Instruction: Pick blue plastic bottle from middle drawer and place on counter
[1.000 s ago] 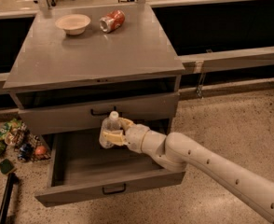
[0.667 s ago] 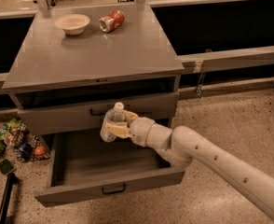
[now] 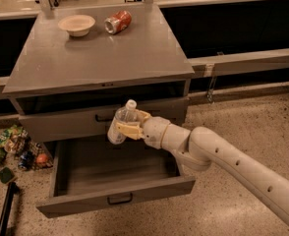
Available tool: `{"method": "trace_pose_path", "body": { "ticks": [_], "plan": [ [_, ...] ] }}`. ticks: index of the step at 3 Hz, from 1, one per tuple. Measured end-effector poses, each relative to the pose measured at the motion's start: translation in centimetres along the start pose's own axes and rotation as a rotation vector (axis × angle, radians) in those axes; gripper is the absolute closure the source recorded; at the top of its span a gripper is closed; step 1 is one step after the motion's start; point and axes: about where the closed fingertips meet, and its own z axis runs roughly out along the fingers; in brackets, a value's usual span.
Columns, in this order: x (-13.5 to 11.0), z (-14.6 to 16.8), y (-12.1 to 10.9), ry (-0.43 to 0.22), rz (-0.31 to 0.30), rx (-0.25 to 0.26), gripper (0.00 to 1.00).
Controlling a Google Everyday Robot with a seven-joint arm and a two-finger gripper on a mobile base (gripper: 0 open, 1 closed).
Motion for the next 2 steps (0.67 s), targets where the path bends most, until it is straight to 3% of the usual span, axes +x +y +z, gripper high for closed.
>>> {"method": "trace_pose_path", "body": {
  "ticks": [1,2],
  "plan": [
    [-4.7,1.6,1.4,-0.020,-0.040,-0.132,1.00],
    [-9.7,2.1,2.7,0.029,-0.107,-0.205,1.00]
  ]
}}
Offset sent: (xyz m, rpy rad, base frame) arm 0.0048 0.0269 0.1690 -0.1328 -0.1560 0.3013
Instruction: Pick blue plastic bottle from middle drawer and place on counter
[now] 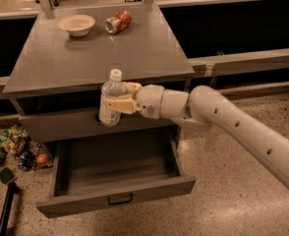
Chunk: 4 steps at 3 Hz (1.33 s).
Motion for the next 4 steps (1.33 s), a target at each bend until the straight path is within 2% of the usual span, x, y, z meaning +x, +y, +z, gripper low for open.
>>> {"method": "trace_pose_path", "body": {
  "ticks": [1,2,3,4],
  "plan": [
    [-6.7,-0.5,3.0,0.039,-0.118,-0.082,1.00],
    [-6.7,-0.5,3.0,0.039,-0.117,-0.081,1.00],
    [-9.7,-0.8,3.6,0.029,-0.157,-0.091,1.00],
    [-14.2,-1.2,4.0,0.064,-0.217,-0.125,1.00]
  ]
}}
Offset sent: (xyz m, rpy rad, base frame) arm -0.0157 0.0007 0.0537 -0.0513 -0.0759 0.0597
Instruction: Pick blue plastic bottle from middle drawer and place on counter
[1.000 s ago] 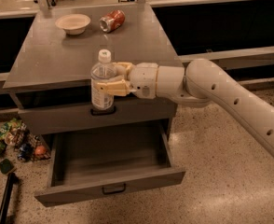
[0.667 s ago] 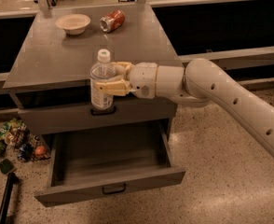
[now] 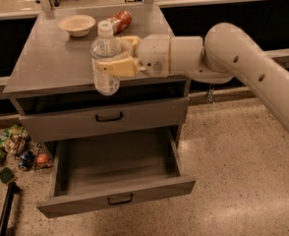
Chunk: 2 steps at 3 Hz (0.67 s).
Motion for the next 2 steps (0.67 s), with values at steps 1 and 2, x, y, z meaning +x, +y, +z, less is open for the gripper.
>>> {"method": "trace_pose_path", "body": {
  "ticks": [1,2],
  "plan": [
    [-2.7,0.0,-3.2,0.036,-0.018,-0.066,1.00],
    [-2.1,1.8,-6.9,0.017,0.012,-0.123,1.00]
  ]
}}
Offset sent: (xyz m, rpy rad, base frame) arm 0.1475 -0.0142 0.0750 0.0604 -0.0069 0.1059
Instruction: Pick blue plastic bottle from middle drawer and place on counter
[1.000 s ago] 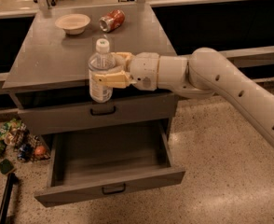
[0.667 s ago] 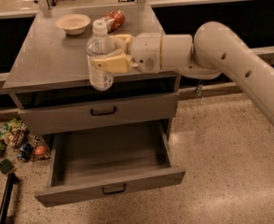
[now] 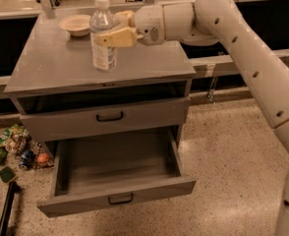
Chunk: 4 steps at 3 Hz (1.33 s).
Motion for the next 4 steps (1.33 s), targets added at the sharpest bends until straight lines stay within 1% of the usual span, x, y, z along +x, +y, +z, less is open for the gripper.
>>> {"method": "trace_pose_path", "body": {
  "ticks": [1,2,3,4],
  "plan": [
    [-1.8,1.6,-8.0,0.068,-0.017,0.124,1.00],
    [-3.1,1.1,-13.6,0.098,-0.019,0.283,1.00],
    [-1.2,0.6,-18.2,0.090,0.059,0.408,1.00],
    [0.6,1.3,-20.6,0.078,0.118,0.450,1.00]
  ]
}}
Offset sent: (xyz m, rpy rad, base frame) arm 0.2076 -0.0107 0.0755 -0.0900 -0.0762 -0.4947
